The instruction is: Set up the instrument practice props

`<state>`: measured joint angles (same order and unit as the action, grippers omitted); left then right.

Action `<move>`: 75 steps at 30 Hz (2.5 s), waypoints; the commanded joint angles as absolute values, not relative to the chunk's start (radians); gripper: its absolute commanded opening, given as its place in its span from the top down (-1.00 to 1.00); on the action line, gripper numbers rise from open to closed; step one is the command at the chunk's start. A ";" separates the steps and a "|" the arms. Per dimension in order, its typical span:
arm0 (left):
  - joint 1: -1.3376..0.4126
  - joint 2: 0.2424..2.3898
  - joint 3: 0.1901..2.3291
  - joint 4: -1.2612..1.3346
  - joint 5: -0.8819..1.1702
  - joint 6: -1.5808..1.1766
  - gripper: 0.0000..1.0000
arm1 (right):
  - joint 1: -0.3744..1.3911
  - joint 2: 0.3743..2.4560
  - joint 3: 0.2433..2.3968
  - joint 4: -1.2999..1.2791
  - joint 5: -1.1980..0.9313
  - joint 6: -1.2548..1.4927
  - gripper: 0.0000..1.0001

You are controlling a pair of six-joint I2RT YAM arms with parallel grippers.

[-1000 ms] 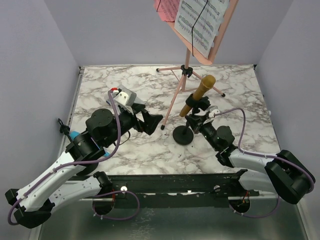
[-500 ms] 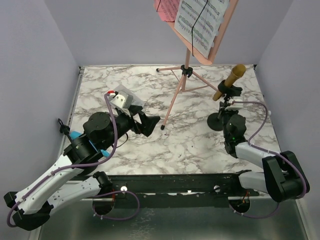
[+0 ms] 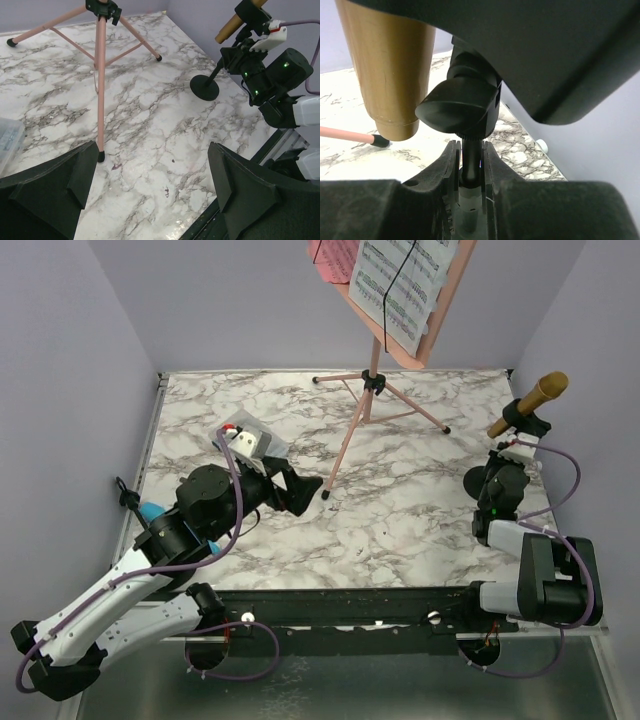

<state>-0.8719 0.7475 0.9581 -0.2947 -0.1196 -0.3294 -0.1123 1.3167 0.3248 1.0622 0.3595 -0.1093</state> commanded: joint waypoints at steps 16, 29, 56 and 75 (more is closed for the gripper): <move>-0.806 0.809 0.851 -0.336 -0.307 -0.503 -0.98 | -0.114 0.999 0.365 0.586 0.365 0.179 -0.74; 0.215 1.022 0.831 -0.542 -0.228 -0.787 -0.98 | -0.112 0.645 0.426 -0.086 -0.019 0.446 -0.99; 0.485 1.267 0.615 -0.322 -0.200 -0.961 -0.97 | -0.025 0.659 0.592 -0.240 -0.407 0.463 -0.99; -0.109 1.178 0.499 -0.319 -0.293 -1.285 0.69 | 0.058 0.680 0.660 -0.303 -0.480 0.429 -0.99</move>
